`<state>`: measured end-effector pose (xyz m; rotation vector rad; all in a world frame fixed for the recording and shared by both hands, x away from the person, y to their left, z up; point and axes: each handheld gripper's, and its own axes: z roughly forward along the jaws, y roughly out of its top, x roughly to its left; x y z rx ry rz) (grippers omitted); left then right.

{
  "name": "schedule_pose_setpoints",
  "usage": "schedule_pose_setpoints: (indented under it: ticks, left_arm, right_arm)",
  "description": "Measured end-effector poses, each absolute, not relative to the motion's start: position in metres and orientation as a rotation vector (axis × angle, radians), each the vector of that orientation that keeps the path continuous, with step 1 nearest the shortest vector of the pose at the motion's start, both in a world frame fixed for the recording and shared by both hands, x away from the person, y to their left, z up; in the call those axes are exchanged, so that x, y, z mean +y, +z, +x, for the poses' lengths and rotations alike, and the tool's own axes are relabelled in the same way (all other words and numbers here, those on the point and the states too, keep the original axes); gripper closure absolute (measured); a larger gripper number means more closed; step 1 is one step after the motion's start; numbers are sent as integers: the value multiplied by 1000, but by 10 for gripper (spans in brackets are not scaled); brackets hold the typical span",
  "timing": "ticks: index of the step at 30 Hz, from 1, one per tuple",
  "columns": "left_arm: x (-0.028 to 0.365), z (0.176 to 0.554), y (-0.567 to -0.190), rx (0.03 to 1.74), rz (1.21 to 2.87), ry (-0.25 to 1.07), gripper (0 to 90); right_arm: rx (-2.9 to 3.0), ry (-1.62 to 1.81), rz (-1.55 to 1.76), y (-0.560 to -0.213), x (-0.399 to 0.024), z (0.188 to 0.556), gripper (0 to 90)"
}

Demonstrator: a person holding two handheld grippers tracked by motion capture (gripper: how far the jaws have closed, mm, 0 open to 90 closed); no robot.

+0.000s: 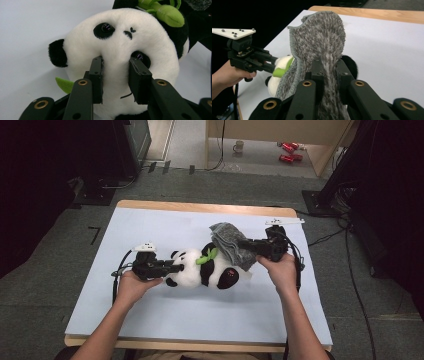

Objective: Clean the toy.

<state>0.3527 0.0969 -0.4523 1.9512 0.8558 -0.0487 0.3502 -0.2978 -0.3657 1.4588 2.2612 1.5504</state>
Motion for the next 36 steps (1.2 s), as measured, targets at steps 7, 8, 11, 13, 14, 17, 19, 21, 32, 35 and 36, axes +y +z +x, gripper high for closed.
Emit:
schedule_pose_setpoints:
  ticks: [7, 8, 11, 13, 14, 17, 19, 21, 32, 35, 36]
  left_arm:
    - [97, 351, -453, 868, 1950, -27, 670]
    - [96, 351, -453, 874, 1950, -20, 669]
    - [96, 352, -453, 887, 1942, -15, 669]
    - [97, 354, -454, 892, 1936, -18, 669]
    - [97, 354, -455, 897, 1931, -26, 669]
    - [97, 355, -455, 896, 1930, -38, 669]
    - [97, 356, -455, 894, 1929, -42, 668]
    - [98, 356, -455, 892, 1930, -48, 668]
    - [99, 359, -455, 884, 1930, -70, 668]
    - [99, 359, -455, 884, 1929, -72, 667]
    - [99, 359, -455, 883, 1929, -73, 668]
  right_arm:
    - [2357, 1531, 1389, -380, -270, 362, 817]
    - [2366, 1516, 1388, -383, -268, 362, 817]
    - [2402, 1432, 1400, -396, -263, 366, 817]
    - [2413, 1381, 1397, -402, -261, 365, 816]
    - [2415, 1370, 1390, -405, -261, 365, 817]
    - [2426, 1353, 1368, -408, -264, 363, 817]
    - [2428, 1354, 1340, -412, -266, 359, 817]
    - [2429, 1372, 1351, -416, -269, 357, 817]
    - [2469, 1389, 1414, -423, -286, 354, 819]
    - [2477, 1382, 1430, -425, -290, 354, 819]
    - [2484, 1377, 1446, -426, -293, 354, 819]
